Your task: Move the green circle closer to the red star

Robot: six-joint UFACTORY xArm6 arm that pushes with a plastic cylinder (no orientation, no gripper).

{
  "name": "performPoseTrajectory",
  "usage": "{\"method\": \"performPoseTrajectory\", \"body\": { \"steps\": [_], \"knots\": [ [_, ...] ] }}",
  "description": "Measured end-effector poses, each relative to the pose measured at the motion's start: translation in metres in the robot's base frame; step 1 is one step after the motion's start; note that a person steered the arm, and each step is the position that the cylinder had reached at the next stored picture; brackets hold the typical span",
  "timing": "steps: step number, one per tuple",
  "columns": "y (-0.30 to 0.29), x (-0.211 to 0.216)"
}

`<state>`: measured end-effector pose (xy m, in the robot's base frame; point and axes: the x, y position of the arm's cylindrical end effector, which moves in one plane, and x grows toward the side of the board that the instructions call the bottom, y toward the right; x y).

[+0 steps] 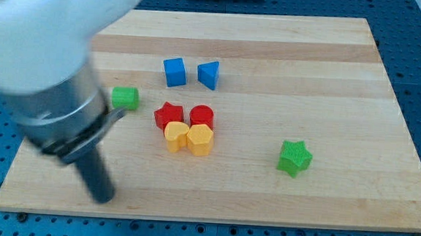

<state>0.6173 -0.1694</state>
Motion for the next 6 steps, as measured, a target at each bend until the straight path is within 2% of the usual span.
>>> {"method": "performPoseTrajectory", "body": {
  "steps": [1,2,3,4,5,6],
  "knots": [
    [-0.032,0.000],
    [-0.134,-0.052],
    [-0.134,-0.060],
    [-0.135,-0.174],
    [-0.134,-0.308],
    [-0.101,-0.416]
  ]
}}
